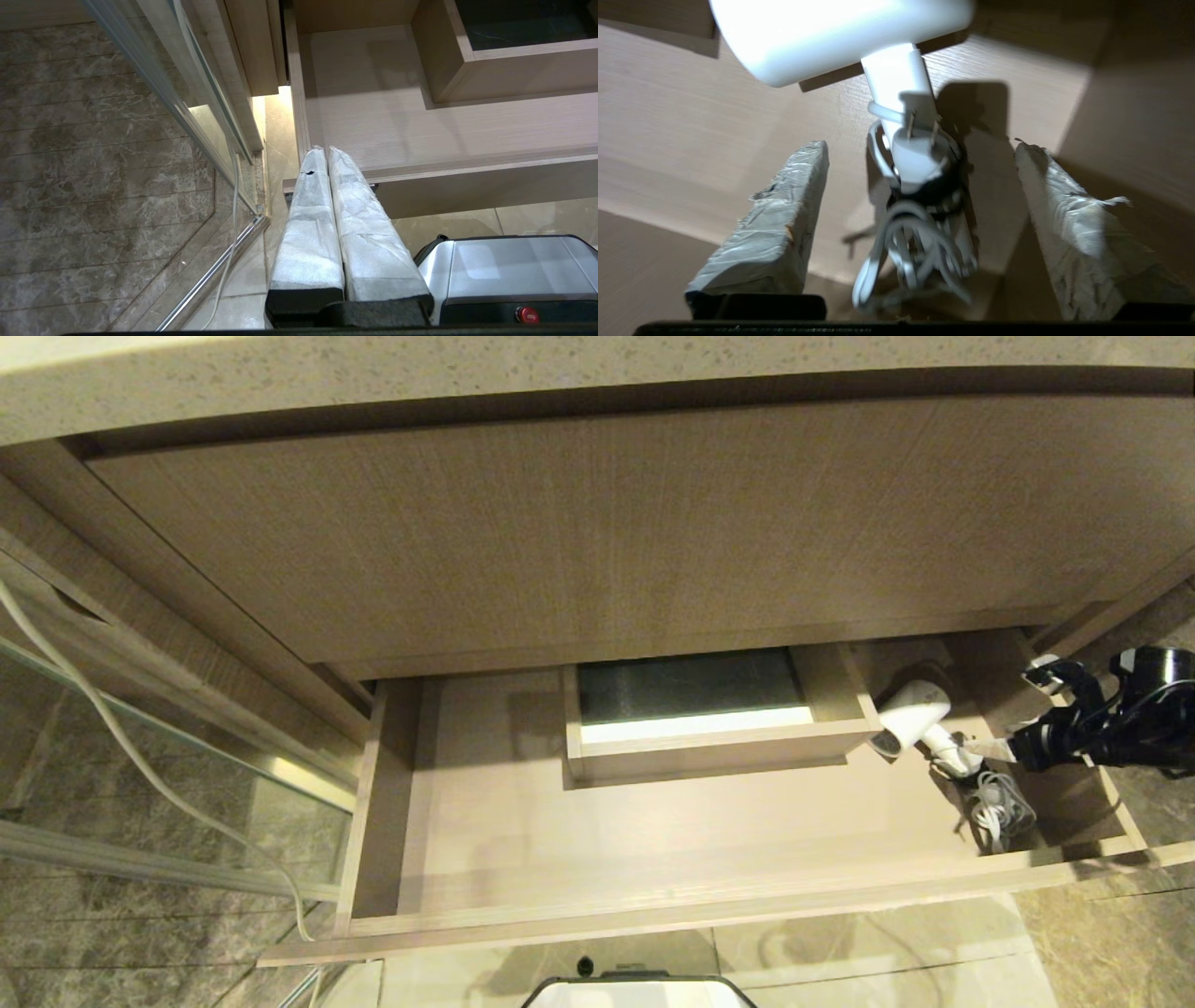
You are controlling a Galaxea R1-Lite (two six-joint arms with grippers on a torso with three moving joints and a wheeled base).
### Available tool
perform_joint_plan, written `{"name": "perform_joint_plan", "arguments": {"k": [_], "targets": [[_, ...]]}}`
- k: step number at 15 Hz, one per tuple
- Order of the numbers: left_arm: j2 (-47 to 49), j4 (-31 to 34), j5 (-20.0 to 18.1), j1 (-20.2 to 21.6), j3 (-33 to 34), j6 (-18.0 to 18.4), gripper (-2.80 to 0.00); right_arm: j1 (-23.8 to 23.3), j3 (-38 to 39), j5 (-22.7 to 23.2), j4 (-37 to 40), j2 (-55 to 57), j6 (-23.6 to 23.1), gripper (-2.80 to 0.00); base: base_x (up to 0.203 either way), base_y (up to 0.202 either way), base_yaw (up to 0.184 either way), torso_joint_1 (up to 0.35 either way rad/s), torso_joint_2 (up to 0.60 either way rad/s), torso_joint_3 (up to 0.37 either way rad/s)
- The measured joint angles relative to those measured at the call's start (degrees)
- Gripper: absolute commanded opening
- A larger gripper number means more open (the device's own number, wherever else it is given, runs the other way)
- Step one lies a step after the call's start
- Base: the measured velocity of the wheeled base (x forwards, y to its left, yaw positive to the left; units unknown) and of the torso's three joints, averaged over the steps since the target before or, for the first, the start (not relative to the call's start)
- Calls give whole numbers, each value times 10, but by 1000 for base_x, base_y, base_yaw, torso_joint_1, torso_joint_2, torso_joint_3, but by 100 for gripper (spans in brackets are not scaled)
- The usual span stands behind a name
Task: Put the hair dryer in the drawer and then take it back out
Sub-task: Put it into the drawer, then close the drawer
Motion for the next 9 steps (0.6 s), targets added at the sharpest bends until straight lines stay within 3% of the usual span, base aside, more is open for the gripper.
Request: {"name": "perform_joint_plan", "arguments": {"k": [1,2,5,9], "targets": [[0,0,0,0,0,0,-280,-5,17,1,4,-20,2,0,0,0,0,0,0,0],[0,0,0,0,0,0,-280,-12,39,1,11,-43,6,-280,0,0,0,0,0,0],[0,0,0,0,0,0,-280,-36,97,1,56,-130,14,-280,0,0,0,0,0,0],[0,0,0,0,0,0,-280,-52,153,-3,194,-259,13,-280,0,0,0,0,0,0]]}}
